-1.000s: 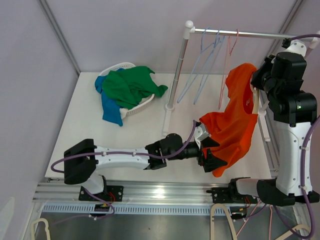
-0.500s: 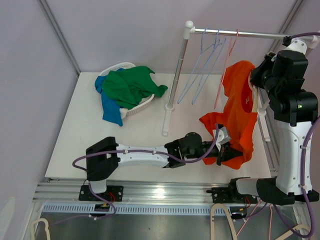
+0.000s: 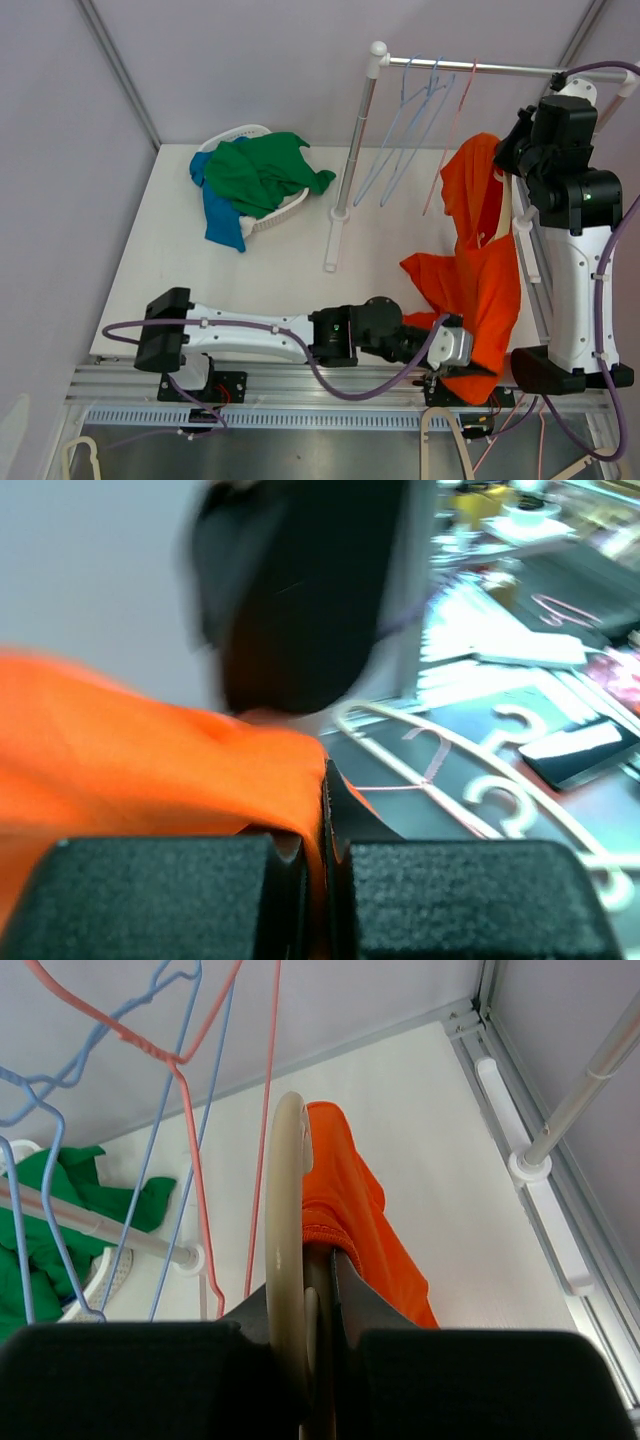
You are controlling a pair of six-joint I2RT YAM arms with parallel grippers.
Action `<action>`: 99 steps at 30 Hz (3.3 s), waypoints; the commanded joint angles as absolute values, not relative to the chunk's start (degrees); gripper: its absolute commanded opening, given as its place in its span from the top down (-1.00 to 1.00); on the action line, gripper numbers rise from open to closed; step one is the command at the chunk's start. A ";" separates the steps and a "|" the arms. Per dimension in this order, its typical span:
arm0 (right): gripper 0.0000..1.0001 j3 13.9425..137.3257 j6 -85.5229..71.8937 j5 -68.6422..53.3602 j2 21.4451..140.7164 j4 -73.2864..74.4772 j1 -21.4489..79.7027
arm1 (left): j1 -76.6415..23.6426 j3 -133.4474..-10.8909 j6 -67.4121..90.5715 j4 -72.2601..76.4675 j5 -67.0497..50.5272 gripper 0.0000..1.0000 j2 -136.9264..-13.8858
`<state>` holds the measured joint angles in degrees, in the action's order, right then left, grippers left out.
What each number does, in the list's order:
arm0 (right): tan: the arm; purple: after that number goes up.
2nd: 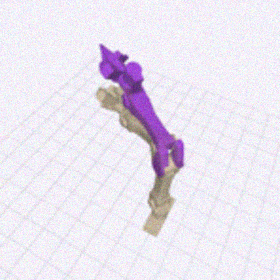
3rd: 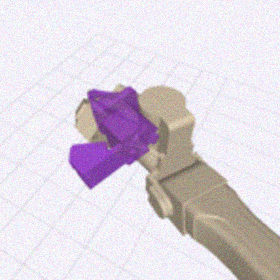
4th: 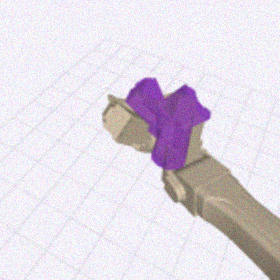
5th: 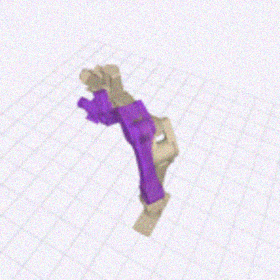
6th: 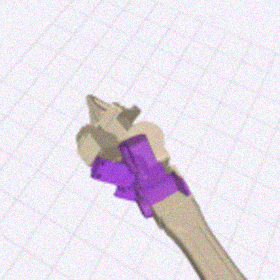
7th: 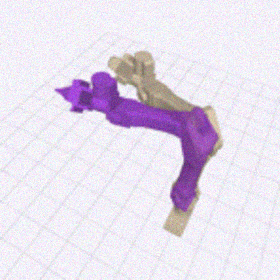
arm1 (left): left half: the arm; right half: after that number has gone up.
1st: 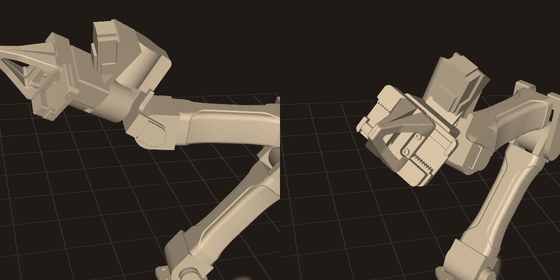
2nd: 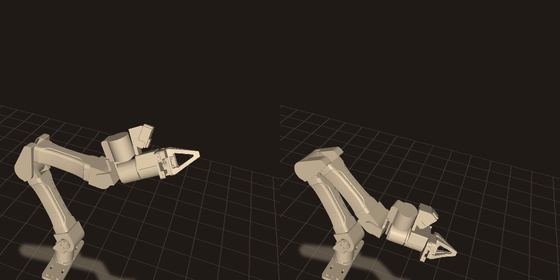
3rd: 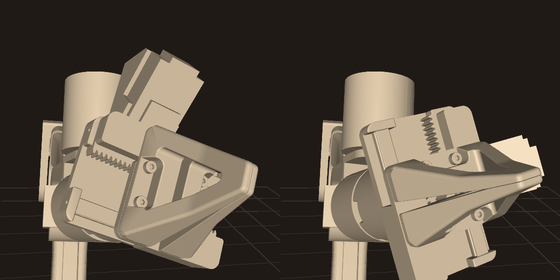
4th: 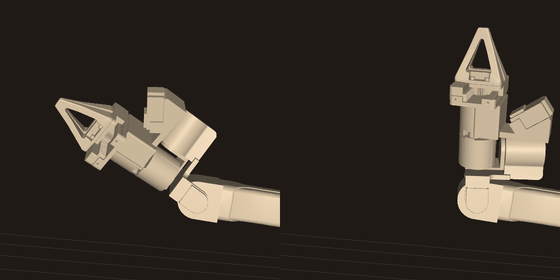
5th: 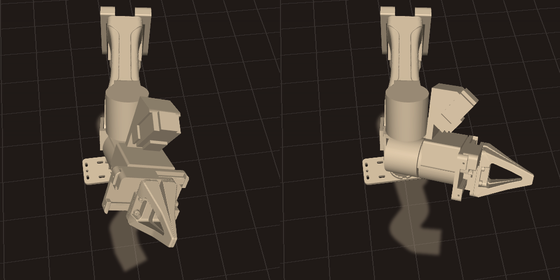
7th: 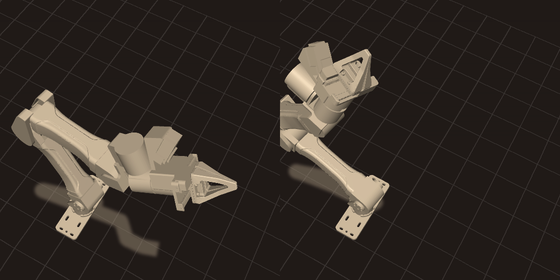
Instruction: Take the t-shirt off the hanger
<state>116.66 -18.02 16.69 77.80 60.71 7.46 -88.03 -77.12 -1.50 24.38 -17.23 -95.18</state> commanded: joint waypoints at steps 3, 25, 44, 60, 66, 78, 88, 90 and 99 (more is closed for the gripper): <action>1.00 122.85 -18.11 18.37 81.02 58.08 7.82 | -90.88 -83.40 -9.40 10.84 -38.38 0.99 -92.01; 1.00 125.69 -18.98 15.02 78.76 79.97 10.37 | -67.68 -69.68 22.24 15.24 -7.85 0.99 -94.22; 1.00 126.20 -10.46 28.21 82.60 60.05 10.64 | -61.71 -61.95 16.00 -7.16 -5.80 0.99 -63.22; 1.00 132.18 -7.03 8.97 91.40 43.86 -2.63 | -29.45 -106.94 12.13 -26.46 -8.00 0.99 -70.30; 1.00 131.67 -8.17 7.21 94.83 44.30 -3.34 | -20.49 -121.89 11.16 -15.31 -11.50 0.99 -84.18; 1.00 131.48 -7.12 6.06 98.34 40.95 -3.52 | -6.77 -142.57 29.36 4.13 -23.55 0.99 -109.50; 1.00 124.37 -9.05 5.19 96.43 40.26 -3.34 | -4.83 -117.18 31.72 -11.57 -11.53 0.98 -110.04; 1.00 122.18 -9.49 5.27 95.02 39.73 -3.34 | -4.75 -111.49 33.92 -16.08 -11.51 0.99 -109.25; 0.95 120.85 -9.75 6.59 89.39 41.57 -2.99 | -3.34 -82.17 48.77 -13.64 -1.17 0.99 -101.59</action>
<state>120.77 -9.26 6.00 93.32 40.71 -3.18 -4.29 -80.20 42.63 -10.28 -8.91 -107.81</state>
